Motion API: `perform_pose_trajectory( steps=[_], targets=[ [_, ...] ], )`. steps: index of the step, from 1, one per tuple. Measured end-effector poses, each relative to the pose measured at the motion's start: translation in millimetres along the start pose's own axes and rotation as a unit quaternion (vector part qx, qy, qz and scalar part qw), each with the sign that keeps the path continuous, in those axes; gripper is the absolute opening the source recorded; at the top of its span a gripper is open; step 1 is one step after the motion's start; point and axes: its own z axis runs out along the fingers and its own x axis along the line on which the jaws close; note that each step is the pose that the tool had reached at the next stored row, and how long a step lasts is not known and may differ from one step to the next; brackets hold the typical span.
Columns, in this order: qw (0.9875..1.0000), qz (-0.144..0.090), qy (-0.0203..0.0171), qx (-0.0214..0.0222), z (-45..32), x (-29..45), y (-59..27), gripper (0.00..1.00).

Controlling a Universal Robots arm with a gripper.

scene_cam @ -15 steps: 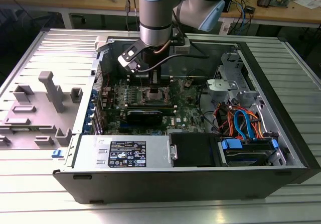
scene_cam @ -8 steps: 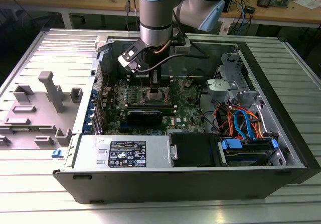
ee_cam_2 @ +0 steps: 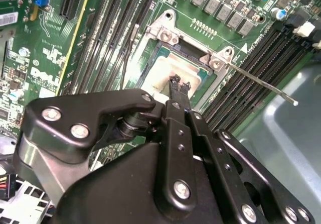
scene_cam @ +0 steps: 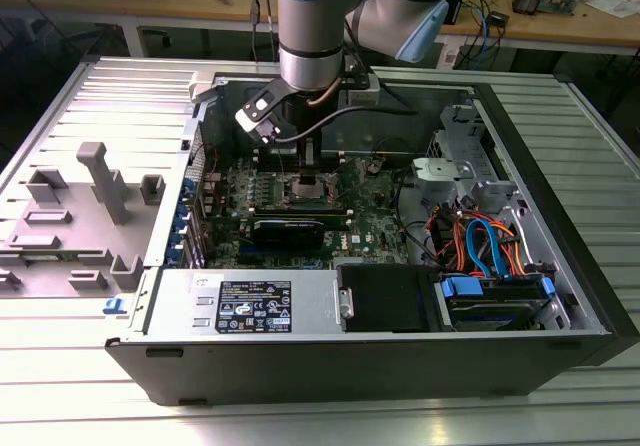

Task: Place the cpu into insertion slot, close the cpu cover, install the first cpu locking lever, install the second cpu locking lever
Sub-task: 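Close the cpu cover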

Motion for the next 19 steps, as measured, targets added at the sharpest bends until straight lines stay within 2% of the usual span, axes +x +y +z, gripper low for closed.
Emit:
perform_pose_trajectory(
  steps=[6, 12, 19],
  targets=[
    [1.0000, 0.000, 0.0000, 0.0000, -10.1, -0.4, 0.3, 0.11],
    [1.0000, 0.000, 0.0000, 0.0000, -15.7, -0.5, 0.4, 0.11],
    [1.0000, 0.000, -0.0001, 0.0000, -16.5, -0.6, 0.4, 0.11]
  ],
)
